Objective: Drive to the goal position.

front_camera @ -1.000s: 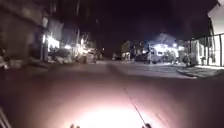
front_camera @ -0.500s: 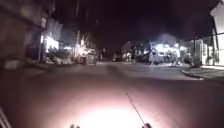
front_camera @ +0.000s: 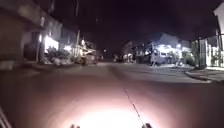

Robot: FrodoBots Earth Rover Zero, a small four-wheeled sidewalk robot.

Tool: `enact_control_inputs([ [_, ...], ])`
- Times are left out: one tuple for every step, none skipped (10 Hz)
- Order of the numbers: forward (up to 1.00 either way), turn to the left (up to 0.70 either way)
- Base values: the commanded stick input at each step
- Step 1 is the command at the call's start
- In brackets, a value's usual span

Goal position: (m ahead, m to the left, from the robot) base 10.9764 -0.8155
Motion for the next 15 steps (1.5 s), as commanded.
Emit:
enact_control_inputs([
  [0.7,0.0],
  [0.7,0.0],
  [0.7,0.0],
  [0.7,0.0],
  [0.7,0.0],
  [0.7,0.0],
  [0.7,0.0],
  [0.7,0.0],
  [0.7,0.0],
  [0.7,0.0],
  [0.7,0.0],
  [0.7,0.0],
  [0.7,0.0],
  [0.7,0.0],
  [0.7,0.0],
])
